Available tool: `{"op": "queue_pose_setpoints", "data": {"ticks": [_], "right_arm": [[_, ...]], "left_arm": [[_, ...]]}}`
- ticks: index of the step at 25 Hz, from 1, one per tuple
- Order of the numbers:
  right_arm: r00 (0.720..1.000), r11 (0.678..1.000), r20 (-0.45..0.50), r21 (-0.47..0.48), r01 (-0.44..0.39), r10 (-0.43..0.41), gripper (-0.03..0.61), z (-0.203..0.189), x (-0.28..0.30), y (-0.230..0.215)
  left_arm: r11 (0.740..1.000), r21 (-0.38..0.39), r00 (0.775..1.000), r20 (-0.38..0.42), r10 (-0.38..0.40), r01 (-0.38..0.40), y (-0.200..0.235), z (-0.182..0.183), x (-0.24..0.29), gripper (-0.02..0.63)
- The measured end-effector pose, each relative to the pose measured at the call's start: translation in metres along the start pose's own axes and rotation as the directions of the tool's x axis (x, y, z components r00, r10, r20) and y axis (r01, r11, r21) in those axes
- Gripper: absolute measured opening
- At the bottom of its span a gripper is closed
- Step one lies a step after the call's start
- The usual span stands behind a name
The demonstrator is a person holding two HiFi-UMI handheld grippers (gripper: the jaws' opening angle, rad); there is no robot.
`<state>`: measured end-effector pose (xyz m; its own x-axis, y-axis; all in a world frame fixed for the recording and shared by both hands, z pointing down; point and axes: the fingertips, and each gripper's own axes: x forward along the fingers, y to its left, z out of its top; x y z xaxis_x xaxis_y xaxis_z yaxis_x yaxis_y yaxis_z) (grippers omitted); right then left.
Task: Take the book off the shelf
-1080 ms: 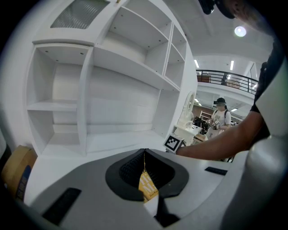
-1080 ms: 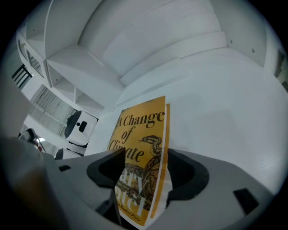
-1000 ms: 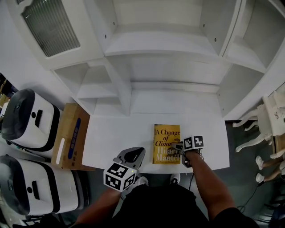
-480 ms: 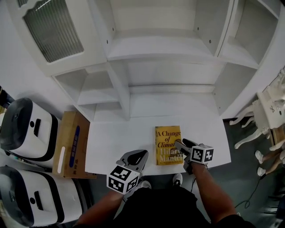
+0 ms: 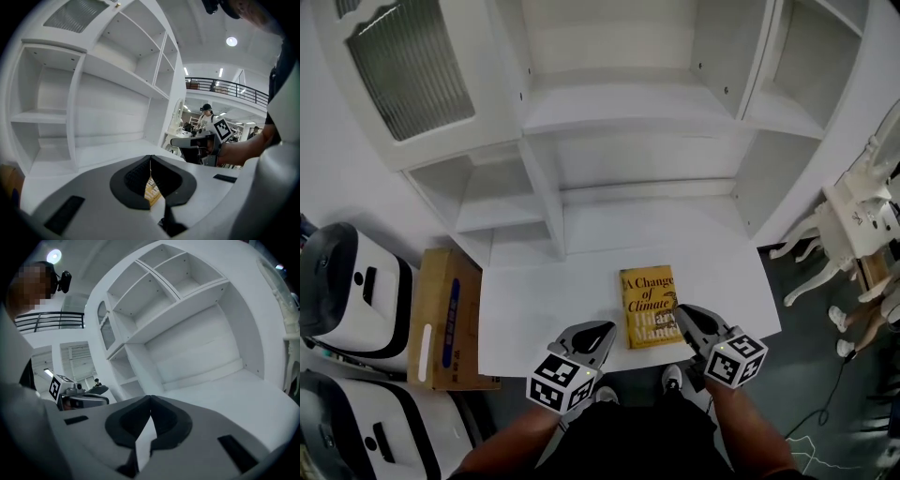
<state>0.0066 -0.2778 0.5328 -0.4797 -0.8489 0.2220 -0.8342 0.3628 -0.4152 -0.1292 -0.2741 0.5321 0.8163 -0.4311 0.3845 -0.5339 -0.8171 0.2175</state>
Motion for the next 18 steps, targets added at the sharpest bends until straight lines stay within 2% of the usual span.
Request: {"op": "queue_pose_setpoints", "data": {"ticks": [8, 18], "right_arm": [[0.998, 0.991, 0.0, -0.121, 0.062, -0.062, 0.029, 0.006, -0.022, 0.016], [0.998, 0.985, -0.039, -0.162, -0.054, 0.048, 0.029, 0.013, -0.061, 0.012]], "left_arm": [[1.0, -0.001, 1.0, 0.02, 0.009, -0.009, -0.017, -0.002, -0.007, 0.011], [0.989, -0.053, 0.986, 0.084, 0.143, -0.139, -0.058, 0.005, -0.009, 0.011]]}}
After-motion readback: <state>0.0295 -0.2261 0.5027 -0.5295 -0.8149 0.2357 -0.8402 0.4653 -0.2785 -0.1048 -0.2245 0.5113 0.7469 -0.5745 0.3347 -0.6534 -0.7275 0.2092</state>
